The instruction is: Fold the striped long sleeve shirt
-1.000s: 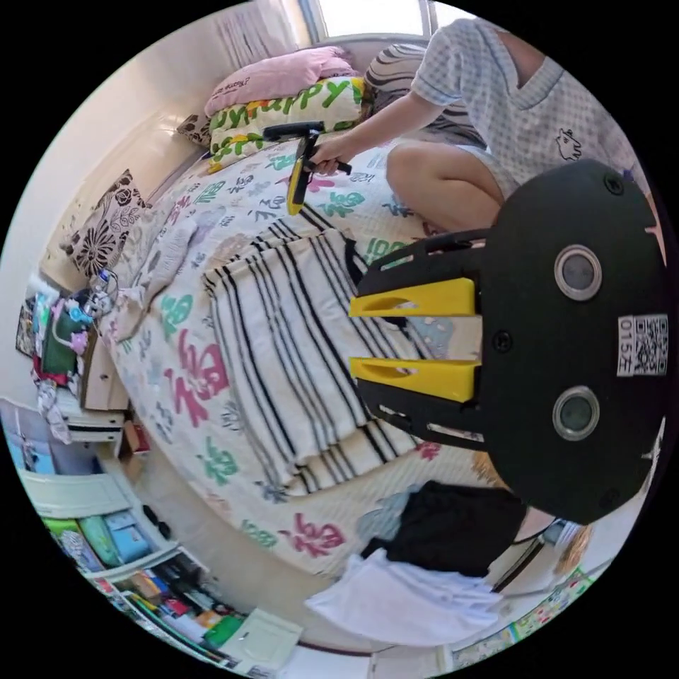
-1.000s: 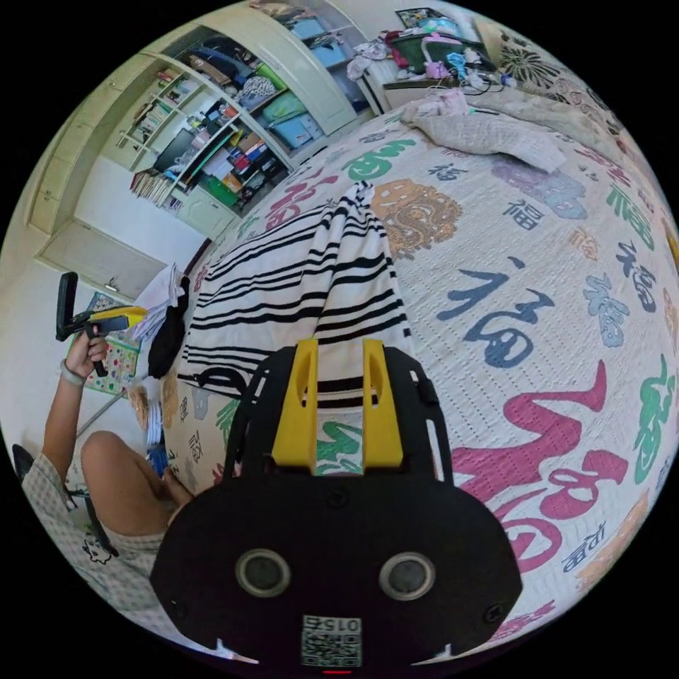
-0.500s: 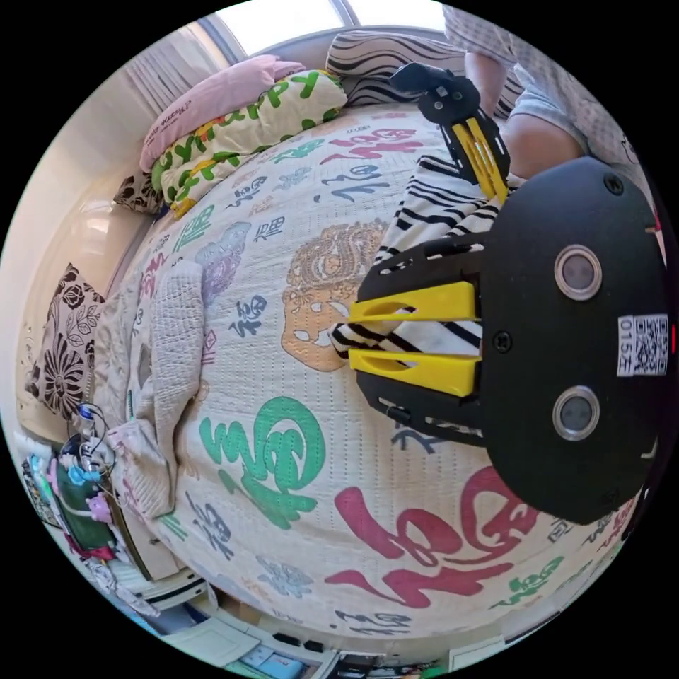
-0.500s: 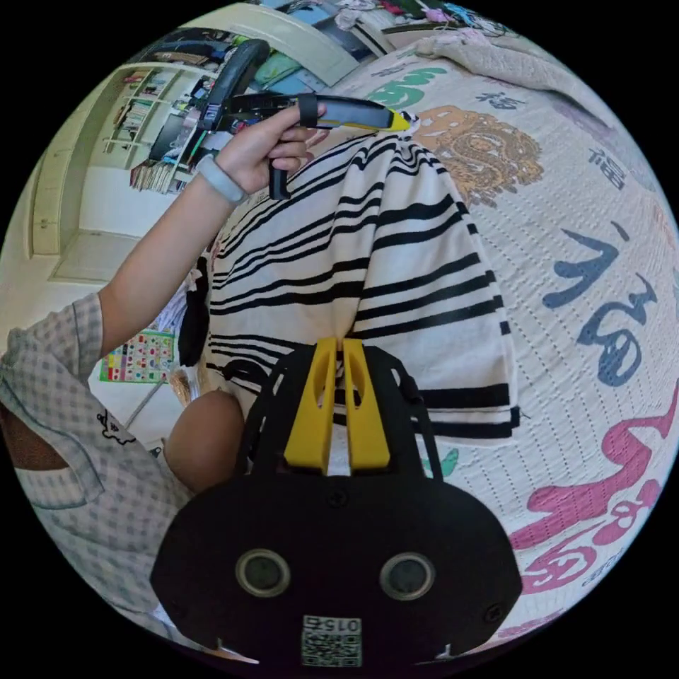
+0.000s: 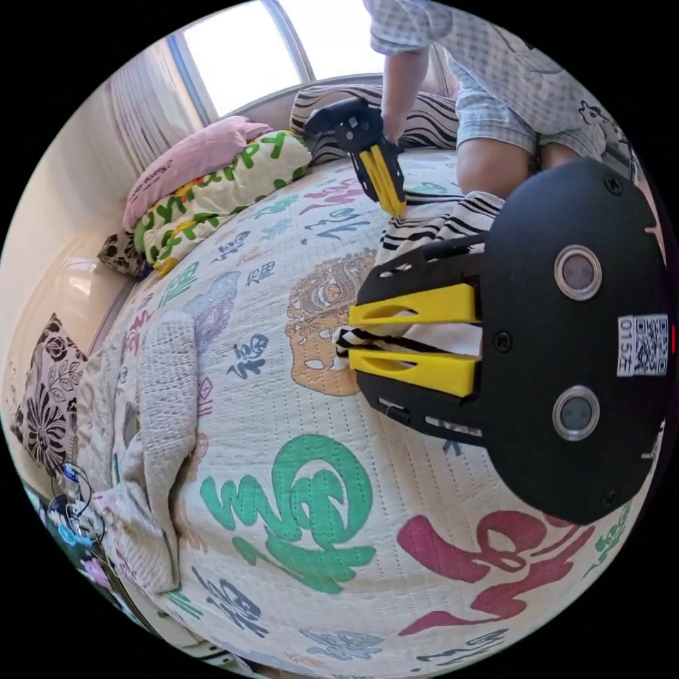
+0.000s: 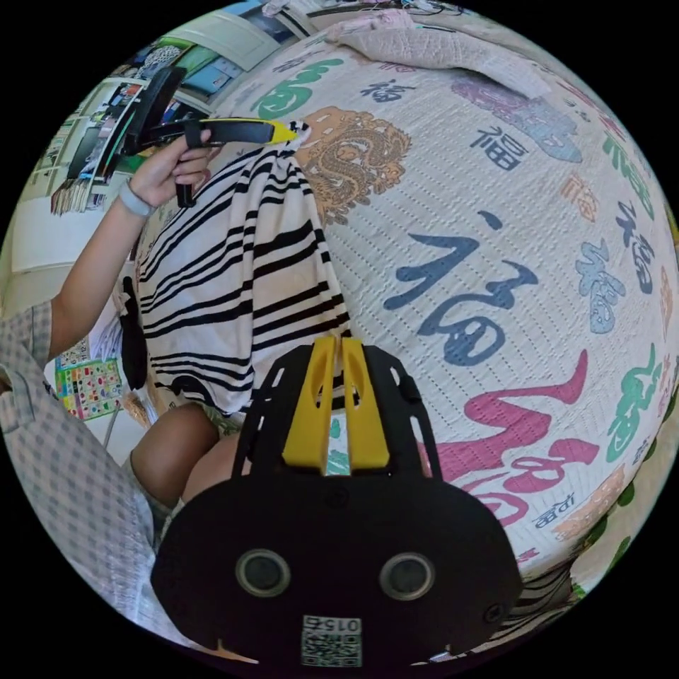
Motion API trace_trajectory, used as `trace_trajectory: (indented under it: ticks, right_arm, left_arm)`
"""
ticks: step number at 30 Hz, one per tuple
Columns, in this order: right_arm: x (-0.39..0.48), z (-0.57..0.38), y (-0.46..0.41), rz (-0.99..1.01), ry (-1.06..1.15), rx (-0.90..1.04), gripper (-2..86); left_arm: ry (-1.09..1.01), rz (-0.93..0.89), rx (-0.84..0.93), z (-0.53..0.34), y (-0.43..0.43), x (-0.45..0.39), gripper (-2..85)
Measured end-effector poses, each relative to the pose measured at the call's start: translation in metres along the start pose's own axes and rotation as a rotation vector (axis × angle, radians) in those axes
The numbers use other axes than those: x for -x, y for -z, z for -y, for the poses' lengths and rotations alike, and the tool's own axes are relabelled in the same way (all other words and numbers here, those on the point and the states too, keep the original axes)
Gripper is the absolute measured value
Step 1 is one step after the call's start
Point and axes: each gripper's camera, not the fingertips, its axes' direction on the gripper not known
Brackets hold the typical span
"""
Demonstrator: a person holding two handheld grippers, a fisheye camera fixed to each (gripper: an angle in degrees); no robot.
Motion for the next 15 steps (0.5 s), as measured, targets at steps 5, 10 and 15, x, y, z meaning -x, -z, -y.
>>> trace_trajectory:
  ticks: [5,10,15]
  right_arm:
    - [-0.005,-0.025,0.01,0.081,-0.183,-0.082,-0.5]
    - [0.008,-0.021,-0.002,0.03,-0.332,0.003,1.2]
    - [0.04,-0.027,0.013,-0.019,-0.339,0.052,0.8]
  left_arm:
    - [0.109,0.008,-0.072,0.003,0.019,0.017,1.9]
    - [0.278,-0.076,-0.129,-0.009,0.023,0.038,6.5]
    - [0.394,-0.153,-0.373,-0.073,0.104,0.016,11.1]
